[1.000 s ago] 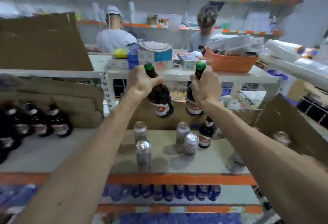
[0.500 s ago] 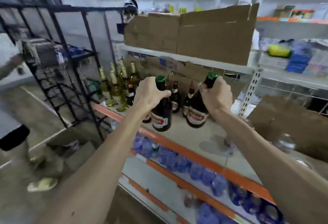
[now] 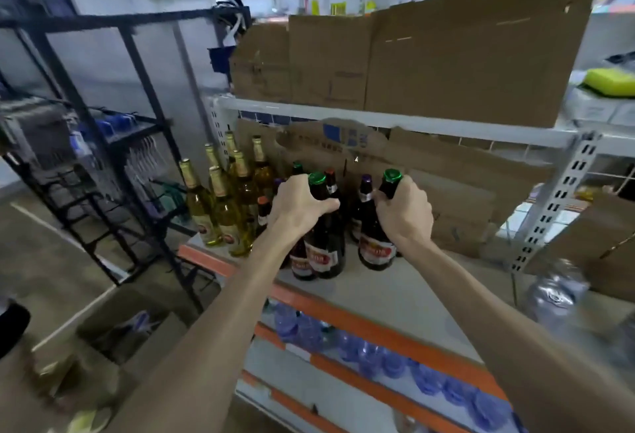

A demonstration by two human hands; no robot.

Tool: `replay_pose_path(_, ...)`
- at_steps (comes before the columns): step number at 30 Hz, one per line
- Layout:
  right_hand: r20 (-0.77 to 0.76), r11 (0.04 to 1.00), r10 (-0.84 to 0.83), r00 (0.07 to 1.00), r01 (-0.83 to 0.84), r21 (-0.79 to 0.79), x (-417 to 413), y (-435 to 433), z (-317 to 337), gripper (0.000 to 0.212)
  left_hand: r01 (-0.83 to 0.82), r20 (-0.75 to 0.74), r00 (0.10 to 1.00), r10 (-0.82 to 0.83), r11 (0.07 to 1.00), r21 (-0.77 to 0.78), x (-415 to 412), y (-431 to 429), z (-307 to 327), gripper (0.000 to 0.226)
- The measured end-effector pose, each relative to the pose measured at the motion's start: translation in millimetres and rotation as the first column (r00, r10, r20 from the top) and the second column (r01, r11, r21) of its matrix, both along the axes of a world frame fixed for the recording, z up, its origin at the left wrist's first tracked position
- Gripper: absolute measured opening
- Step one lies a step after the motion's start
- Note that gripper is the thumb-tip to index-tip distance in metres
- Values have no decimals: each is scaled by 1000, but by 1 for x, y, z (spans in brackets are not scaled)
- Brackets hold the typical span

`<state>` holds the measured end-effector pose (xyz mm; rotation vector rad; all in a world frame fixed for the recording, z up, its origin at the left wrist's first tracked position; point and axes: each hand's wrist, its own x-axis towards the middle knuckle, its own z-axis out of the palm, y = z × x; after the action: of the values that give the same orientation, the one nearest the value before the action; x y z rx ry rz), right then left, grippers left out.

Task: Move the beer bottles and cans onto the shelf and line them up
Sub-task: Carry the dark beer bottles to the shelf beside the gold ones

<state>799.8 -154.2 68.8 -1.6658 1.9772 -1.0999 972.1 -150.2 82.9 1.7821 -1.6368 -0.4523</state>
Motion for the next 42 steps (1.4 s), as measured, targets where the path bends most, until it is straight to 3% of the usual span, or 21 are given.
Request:
replay_pose_path(10, -50, 973, -199, 979, 203, 106, 6, -56, -23, 27, 219, 3, 976, -220, 972, 86, -12, -108, -32, 31)
replay_pose_path(20, -56, 890, -435, 899, 439, 124, 8, -56, -39, 29, 469, -66, 883, -465, 873, 130, -19, -154, -64, 31)
replay_pose_path(25, -73, 857, -494, 867, 499, 126, 4, -52, -51, 23, 482, -23, 875, -484, 864, 142, -33, -160, -76, 37)
replay_pose_path(29, -40, 849, -508, 861, 508, 144, 2, -57, -65, 20, 472, -75, 882, -466, 870, 144, -34, -159, -89, 36)
replay_pose_path(42, 45, 903, -407, 912, 394, 173, -20, -85, -99, 28, 373, -69, 928, -366, 912, 170, -33, -174, -111, 34)
